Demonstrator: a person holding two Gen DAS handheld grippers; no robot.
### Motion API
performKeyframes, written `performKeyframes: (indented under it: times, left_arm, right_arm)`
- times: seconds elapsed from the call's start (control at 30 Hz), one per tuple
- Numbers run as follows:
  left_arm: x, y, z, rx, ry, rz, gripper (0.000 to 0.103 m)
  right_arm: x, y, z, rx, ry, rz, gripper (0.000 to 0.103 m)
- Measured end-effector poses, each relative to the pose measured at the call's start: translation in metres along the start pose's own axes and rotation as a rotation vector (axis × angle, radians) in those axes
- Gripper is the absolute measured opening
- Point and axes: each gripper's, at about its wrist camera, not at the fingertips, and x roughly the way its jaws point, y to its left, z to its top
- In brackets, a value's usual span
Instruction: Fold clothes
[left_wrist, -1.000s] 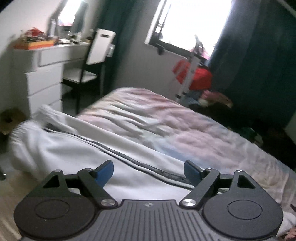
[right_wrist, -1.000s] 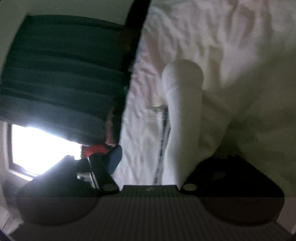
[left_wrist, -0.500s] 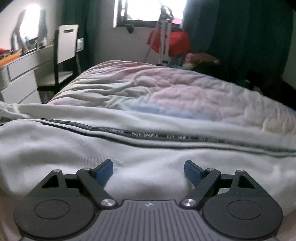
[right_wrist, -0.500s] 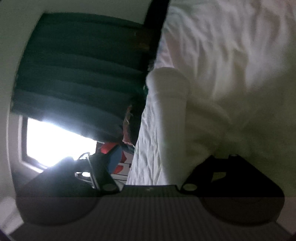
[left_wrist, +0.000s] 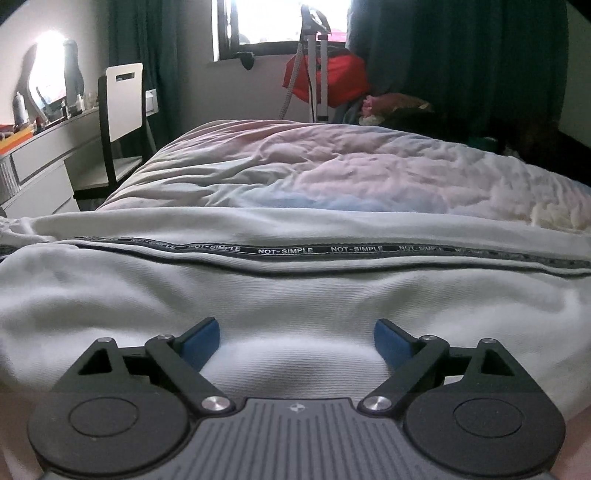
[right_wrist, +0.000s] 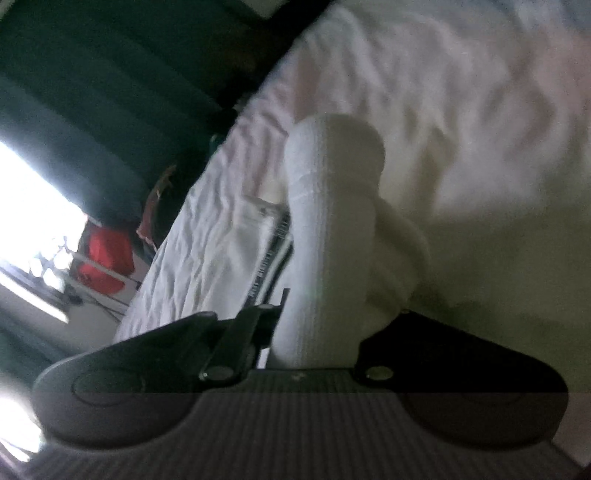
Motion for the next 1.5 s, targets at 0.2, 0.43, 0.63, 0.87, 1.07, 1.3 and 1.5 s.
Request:
performKeyframes:
  times: [0.2, 0.43, 0.63, 0.87, 1.07, 1.3, 1.5]
  left_arm:
    - [-0.015, 0.015, 0.013, -0.093, -0.023, -0.060, 0.092]
    - [-0.039, 0.033, 0.023, -0.169, -0.089, -0.061, 0.092]
    - [-0.054, 0.047, 0.029, -0.218, -0.140, -0.079, 0.092]
    - [-0.056, 0.056, 0.025, -0.270, -0.122, -0.108, 0.092]
    - [-0.056, 0.066, 0.022, -0.331, -0.121, -0.104, 0.092]
    - [-0.059, 0.076, 0.022, -0.383, -0.135, -0.073, 0.092]
    - [-0.057, 0.074, 0.018, -0.379, -0.118, -0.067, 0.092]
  right_arm:
    - [-0.019, 0.087, -0.019, -0.541, -0.202, -0.034, 0.012]
    - [-0.073, 0.186, -0.108, -1.046, -0.386, 0.185, 0.012]
    - [-0.095, 0.211, -0.234, -1.362, -0.237, 0.375, 0.012]
    - [-0.066, 0.199, -0.318, -1.610, -0.042, 0.295, 0.012]
    - [-0.073, 0.206, -0.304, -1.473, -0.041, 0.350, 0.013]
    - [-0.077, 0.216, -0.301, -1.292, 0.034, 0.503, 0.015]
    - [-0.081, 0.212, -0.296, -1.249, 0.166, 0.548, 0.052]
